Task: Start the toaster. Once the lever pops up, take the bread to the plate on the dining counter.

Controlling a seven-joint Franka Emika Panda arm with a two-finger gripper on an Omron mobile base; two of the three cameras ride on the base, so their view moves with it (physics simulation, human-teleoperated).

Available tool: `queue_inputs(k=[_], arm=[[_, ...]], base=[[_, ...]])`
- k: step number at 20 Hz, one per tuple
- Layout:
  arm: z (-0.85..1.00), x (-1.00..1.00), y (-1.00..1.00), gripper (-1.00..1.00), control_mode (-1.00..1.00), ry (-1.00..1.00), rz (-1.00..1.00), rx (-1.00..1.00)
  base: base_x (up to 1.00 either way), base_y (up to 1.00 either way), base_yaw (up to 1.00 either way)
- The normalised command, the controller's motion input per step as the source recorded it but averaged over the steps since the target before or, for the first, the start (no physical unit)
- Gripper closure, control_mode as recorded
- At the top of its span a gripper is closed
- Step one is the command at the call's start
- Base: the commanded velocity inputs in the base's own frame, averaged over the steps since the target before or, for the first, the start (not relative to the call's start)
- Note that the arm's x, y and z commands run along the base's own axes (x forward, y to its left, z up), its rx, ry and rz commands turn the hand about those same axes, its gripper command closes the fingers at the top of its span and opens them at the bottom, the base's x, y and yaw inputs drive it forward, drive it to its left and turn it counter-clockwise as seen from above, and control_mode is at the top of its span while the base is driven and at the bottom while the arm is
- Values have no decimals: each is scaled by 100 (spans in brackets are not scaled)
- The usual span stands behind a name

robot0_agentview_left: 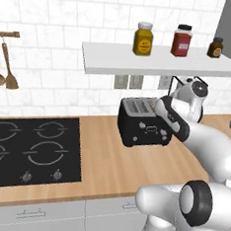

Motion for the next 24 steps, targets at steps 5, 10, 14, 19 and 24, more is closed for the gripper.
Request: queue_inputs(k=[5,10,14,19,24], arm=[[0,18,0,-100,-100,0,0,0],[-12,19,0,-100,-100,0,0,0],[-14,7,0,-100,-100,0,0,0],[-7,8,0,-100,-100,0,0,0],[0,36,0,-100,-100,0,0,2]], base=[[0,0,0],[0,0,0],[0,0,0],[0,0,0],[0,0,0]])
